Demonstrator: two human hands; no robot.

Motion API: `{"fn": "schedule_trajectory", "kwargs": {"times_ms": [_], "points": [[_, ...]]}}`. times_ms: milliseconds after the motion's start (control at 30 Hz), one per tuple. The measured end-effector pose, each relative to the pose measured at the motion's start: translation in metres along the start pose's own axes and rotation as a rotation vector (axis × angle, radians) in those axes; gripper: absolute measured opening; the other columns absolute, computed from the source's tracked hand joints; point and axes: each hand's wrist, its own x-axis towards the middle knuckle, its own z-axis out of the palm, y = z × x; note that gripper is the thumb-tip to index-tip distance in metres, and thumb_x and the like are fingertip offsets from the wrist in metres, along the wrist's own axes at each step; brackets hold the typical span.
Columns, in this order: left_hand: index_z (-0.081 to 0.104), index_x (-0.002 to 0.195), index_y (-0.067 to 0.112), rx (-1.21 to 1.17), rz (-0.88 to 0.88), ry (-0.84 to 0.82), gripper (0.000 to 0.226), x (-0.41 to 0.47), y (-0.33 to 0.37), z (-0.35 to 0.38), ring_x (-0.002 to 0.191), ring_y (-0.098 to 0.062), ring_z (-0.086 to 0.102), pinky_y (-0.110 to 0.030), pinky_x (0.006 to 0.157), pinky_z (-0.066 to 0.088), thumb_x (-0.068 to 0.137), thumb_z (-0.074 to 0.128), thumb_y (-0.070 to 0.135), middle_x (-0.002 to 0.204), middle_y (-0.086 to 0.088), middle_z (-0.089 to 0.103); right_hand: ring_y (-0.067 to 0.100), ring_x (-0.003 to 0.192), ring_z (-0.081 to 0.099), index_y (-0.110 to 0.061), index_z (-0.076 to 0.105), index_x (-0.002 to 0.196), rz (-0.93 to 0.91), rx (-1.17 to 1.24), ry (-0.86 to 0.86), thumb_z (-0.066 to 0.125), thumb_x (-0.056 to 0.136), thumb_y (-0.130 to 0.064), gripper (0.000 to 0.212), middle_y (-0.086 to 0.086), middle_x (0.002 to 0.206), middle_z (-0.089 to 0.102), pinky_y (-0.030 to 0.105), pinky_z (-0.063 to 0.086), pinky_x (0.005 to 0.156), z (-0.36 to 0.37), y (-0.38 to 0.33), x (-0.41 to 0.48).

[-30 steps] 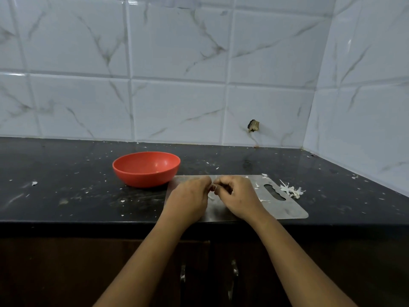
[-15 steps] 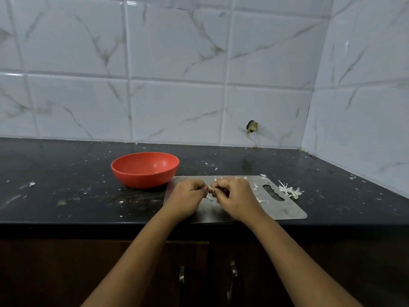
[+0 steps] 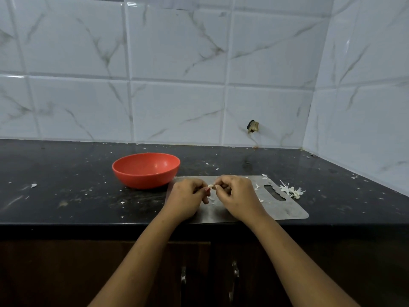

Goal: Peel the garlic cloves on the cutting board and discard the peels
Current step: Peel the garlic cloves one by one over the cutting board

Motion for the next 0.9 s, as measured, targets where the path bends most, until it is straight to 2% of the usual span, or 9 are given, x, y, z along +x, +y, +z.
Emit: {"fn": "schedule_trajectory", "kwargs": {"times_ms": [167, 233, 400, 467, 533, 633, 767, 833, 900], "points": [[0.063, 0.068, 0.023, 0.020, -0.031, -0.037, 0.030, 0.0013, -0.0007, -0.0008, 0.045, 0.001, 0.047, -0.020, 0.055, 0.043, 0.095, 0.054, 0.014, 0.060, 0.007, 0.062, 0.006, 0.050, 0.050, -0.012, 0.070, 0.083, 0.038, 0.004, -0.001, 0.060, 0.087, -0.008, 0.012, -0.003, 0.061, 0.059, 0.013, 0.035, 0.050, 0.0019, -0.0002, 0.0005], [0.061, 0.066, 0.023, 0.033, -0.045, -0.044, 0.031, 0.0013, 0.0006, -0.0005, 0.045, 0.000, 0.048, -0.019, 0.054, 0.042, 0.095, 0.053, 0.014, 0.058, 0.007, 0.060, 0.007, 0.054, 0.051, -0.011, 0.070, 0.082, 0.022, -0.036, 0.005, 0.060, 0.087, -0.009, 0.012, -0.002, 0.064, 0.061, 0.014, 0.036, 0.052, 0.0032, -0.0026, -0.0002], [0.058, 0.062, 0.023, 0.087, -0.070, -0.067, 0.033, 0.0007, 0.0029, -0.0011, 0.047, -0.006, 0.051, -0.016, 0.051, 0.041, 0.094, 0.053, 0.016, 0.057, 0.005, 0.058, 0.018, 0.070, 0.055, -0.005, 0.068, 0.085, 0.050, -0.165, 0.065, 0.055, 0.089, -0.009, 0.014, 0.005, 0.075, 0.064, 0.031, 0.045, 0.067, 0.0049, -0.0002, 0.0001], [0.058, 0.063, 0.021, 0.077, -0.090, -0.086, 0.032, -0.0001, 0.0030, -0.0017, 0.043, -0.005, 0.051, -0.013, 0.048, 0.041, 0.095, 0.053, 0.016, 0.057, 0.005, 0.058, 0.022, 0.070, 0.058, -0.004, 0.068, 0.086, 0.118, -0.155, 0.101, 0.053, 0.090, -0.008, 0.016, 0.008, 0.075, 0.065, 0.033, 0.048, 0.068, 0.0020, 0.0026, 0.0038], [0.060, 0.065, 0.020, 0.058, -0.108, -0.082, 0.031, -0.0004, 0.0036, -0.0017, 0.040, -0.002, 0.051, -0.011, 0.047, 0.042, 0.095, 0.054, 0.017, 0.059, 0.004, 0.060, 0.023, 0.075, 0.061, -0.004, 0.069, 0.088, 0.137, -0.193, 0.042, 0.053, 0.091, -0.009, 0.017, 0.010, 0.080, 0.068, 0.035, 0.050, 0.074, 0.0023, 0.0002, 0.0041], [0.066, 0.074, 0.014, 0.020, -0.122, -0.062, 0.023, 0.0002, 0.0054, -0.0003, 0.037, 0.001, 0.050, -0.010, 0.048, 0.044, 0.094, 0.057, 0.017, 0.065, 0.001, 0.067, 0.016, 0.072, 0.063, -0.007, 0.073, 0.083, 0.179, -0.153, 0.033, 0.059, 0.087, -0.009, 0.014, 0.005, 0.078, 0.070, 0.030, 0.053, 0.074, 0.0010, -0.0021, 0.0023], [0.069, 0.082, 0.009, -0.031, -0.132, -0.035, 0.015, -0.0009, 0.0074, -0.0002, 0.039, 0.001, 0.053, -0.010, 0.052, 0.047, 0.092, 0.061, 0.015, 0.072, 0.000, 0.072, 0.012, 0.062, 0.062, -0.010, 0.074, 0.074, 0.218, -0.092, 0.064, 0.065, 0.085, -0.012, 0.014, -0.004, 0.061, 0.064, 0.028, 0.054, 0.068, -0.0013, 0.0023, 0.0026], [0.070, 0.083, 0.009, -0.036, -0.125, -0.016, 0.013, -0.0016, 0.0065, -0.0002, 0.039, 0.001, 0.053, -0.010, 0.051, 0.047, 0.092, 0.061, 0.014, 0.072, 0.001, 0.071, 0.016, 0.065, 0.062, -0.008, 0.073, 0.074, 0.209, -0.131, 0.069, 0.064, 0.089, -0.018, 0.020, 0.001, 0.063, 0.066, 0.031, 0.052, 0.068, 0.0018, 0.0035, 0.0022], [0.070, 0.083, 0.008, -0.029, -0.120, -0.002, 0.012, -0.0019, 0.0054, 0.0005, 0.039, 0.002, 0.054, -0.011, 0.050, 0.048, 0.091, 0.062, 0.013, 0.072, 0.002, 0.071, 0.019, 0.071, 0.063, -0.008, 0.073, 0.078, 0.218, -0.153, 0.075, 0.064, 0.089, -0.019, 0.018, 0.005, 0.071, 0.068, 0.031, 0.051, 0.070, 0.0042, 0.0049, 0.0025]]}}
